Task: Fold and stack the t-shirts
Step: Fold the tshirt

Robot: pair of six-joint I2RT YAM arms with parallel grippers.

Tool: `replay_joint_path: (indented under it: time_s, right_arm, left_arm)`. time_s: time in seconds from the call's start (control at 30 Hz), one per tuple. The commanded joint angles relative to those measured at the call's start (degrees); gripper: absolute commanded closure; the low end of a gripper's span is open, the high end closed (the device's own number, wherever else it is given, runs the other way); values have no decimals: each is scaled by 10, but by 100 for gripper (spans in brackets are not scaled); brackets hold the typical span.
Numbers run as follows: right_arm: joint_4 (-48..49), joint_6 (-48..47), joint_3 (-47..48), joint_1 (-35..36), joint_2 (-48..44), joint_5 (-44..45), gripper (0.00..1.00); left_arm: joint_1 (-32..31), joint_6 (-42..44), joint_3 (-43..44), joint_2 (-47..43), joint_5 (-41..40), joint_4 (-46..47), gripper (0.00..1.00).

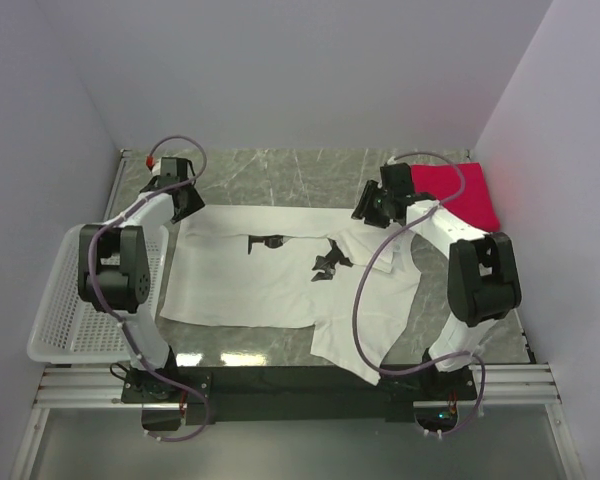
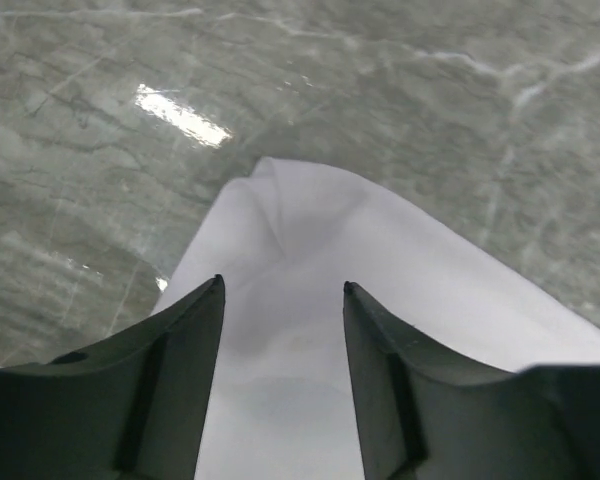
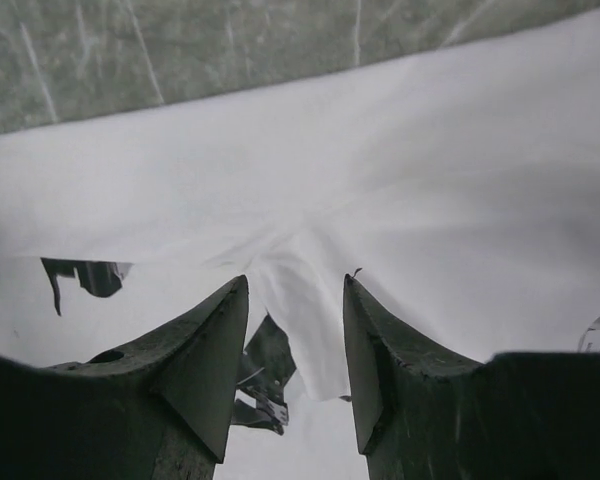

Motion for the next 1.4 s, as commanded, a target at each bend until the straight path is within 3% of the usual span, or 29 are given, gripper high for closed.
replay_joint_path:
  time_s: [0.0, 0.33, 0.73, 1.07, 1.37]
  right_arm:
    - [14, 16, -4, -1, 26, -18, 51]
    - [-32, 14, 42, -8, 93, 17, 52]
    - [-60, 19, 50, -29, 116, 30, 53]
    - [-90, 18, 54, -37, 124, 45, 53]
    - [-106, 15, 51, -51, 124, 52, 53]
  left_arm:
    - [18, 5, 49, 34, -13, -2, 47]
    - [20, 31, 115, 114, 4, -33, 53]
    - [20, 19, 111, 139, 5, -39, 61]
    - [28, 50, 159, 154, -29, -59, 94]
    - [47, 80, 225, 187, -50, -110, 90]
